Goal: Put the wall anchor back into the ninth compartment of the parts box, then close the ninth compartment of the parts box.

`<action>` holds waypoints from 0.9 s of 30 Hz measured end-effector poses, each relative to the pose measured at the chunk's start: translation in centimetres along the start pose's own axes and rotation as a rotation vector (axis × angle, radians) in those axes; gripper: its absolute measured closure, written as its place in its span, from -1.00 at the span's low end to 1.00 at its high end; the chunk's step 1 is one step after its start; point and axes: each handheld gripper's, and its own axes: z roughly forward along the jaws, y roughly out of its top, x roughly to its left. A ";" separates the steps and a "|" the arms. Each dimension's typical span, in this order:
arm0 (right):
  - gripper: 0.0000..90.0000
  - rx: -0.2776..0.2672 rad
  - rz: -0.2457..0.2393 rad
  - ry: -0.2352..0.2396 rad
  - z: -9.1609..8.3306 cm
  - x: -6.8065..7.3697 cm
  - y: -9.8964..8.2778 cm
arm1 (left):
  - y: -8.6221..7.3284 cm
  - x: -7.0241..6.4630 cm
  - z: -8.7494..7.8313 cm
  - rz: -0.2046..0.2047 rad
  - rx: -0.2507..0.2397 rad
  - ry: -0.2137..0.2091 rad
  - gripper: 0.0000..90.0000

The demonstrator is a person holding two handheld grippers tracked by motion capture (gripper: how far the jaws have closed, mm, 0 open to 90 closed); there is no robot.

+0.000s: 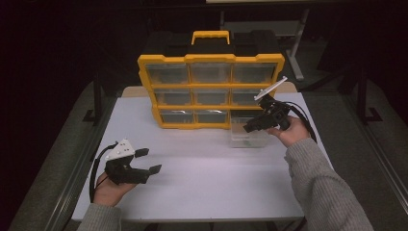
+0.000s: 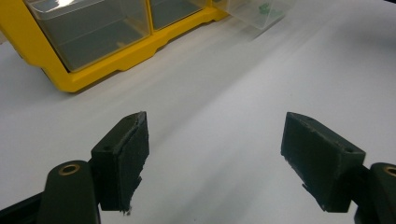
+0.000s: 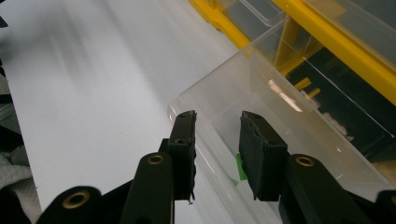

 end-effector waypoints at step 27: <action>0.33 0.000 -0.010 0.011 -1.4 3.3 -1.4 | 0.1 -0.1 -0.2 -0.010 -0.004 0.001 -0.49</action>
